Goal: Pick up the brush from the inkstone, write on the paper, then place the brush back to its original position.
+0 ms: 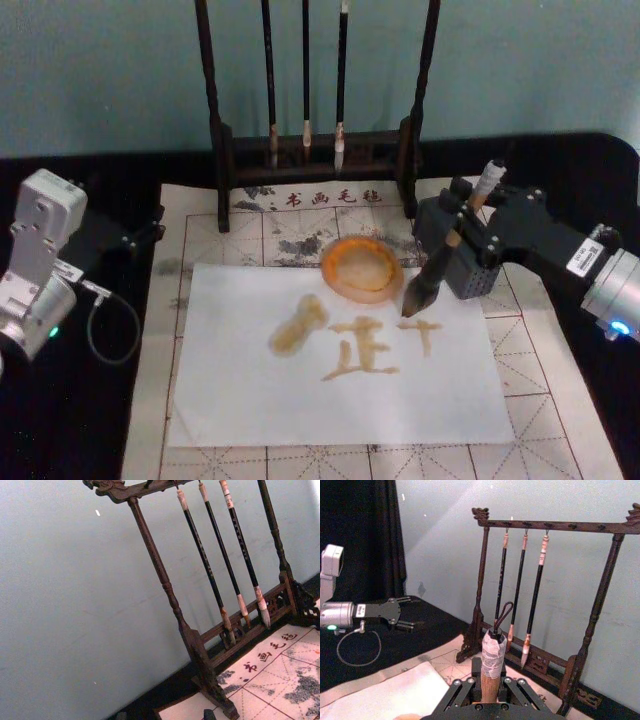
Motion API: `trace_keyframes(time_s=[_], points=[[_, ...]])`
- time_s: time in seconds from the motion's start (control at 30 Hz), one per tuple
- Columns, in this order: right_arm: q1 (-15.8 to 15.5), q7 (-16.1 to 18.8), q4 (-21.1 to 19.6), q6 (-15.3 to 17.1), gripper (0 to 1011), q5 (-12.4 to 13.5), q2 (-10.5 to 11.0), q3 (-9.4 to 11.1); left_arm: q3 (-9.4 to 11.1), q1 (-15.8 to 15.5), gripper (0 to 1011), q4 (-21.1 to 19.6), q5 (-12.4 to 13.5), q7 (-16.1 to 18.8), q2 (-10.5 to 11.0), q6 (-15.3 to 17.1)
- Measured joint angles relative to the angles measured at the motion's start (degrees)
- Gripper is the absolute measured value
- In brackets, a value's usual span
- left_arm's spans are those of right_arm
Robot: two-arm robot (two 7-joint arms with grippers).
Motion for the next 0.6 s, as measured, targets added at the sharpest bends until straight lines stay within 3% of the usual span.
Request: trace_keyframes(time_s=[0.6], points=[[-2.0, 1.9, -1.2, -0.2, 185, -2.2, -0.4, 2.2, 0.0, 0.0, 1001, 0.0, 0.0, 0.0, 0.0, 0.0]])
